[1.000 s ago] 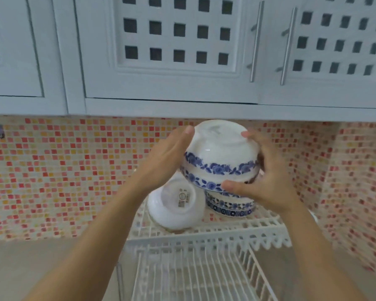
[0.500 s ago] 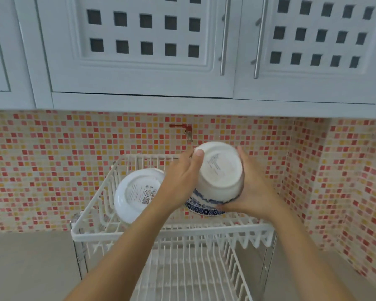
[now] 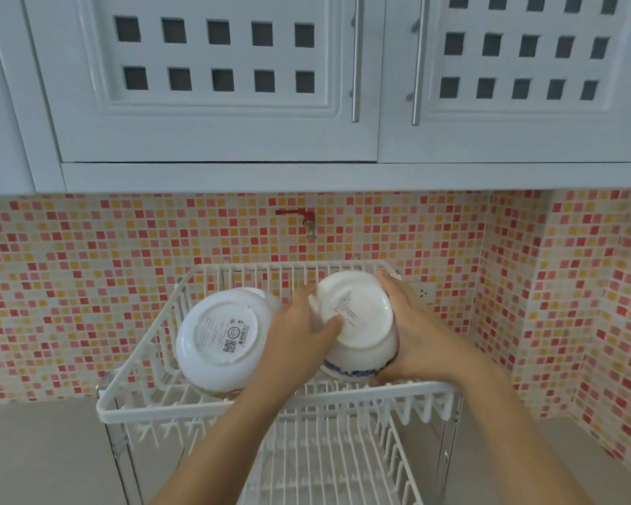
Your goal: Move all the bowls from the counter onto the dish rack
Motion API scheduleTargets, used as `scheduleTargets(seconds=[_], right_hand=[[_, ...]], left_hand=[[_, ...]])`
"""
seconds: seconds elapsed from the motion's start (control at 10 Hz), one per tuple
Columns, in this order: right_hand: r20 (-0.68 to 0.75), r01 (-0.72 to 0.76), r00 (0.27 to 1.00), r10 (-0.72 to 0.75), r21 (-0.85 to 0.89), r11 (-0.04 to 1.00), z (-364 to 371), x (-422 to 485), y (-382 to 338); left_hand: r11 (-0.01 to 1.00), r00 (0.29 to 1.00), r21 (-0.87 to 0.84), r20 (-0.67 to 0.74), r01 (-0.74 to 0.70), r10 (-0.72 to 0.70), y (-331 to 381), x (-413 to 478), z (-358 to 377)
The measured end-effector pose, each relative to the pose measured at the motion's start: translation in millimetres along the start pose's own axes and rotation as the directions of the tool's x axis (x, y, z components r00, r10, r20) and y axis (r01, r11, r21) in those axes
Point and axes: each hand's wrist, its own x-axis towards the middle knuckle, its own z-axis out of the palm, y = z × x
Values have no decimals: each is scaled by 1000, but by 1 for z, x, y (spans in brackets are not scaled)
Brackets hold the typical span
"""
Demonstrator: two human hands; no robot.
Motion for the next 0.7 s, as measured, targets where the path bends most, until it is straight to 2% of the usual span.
scheduleTargets(seconds=[0.5,0.7], right_hand=[[30,-68,997,69,-21,997,8,7,9],[69,-95,993,91,53,994,-8,5,7]], left_hand=[[985,999,170,35,8,-14,-6,4,6],[973,998,229,59,-11,-2,6,0,5]])
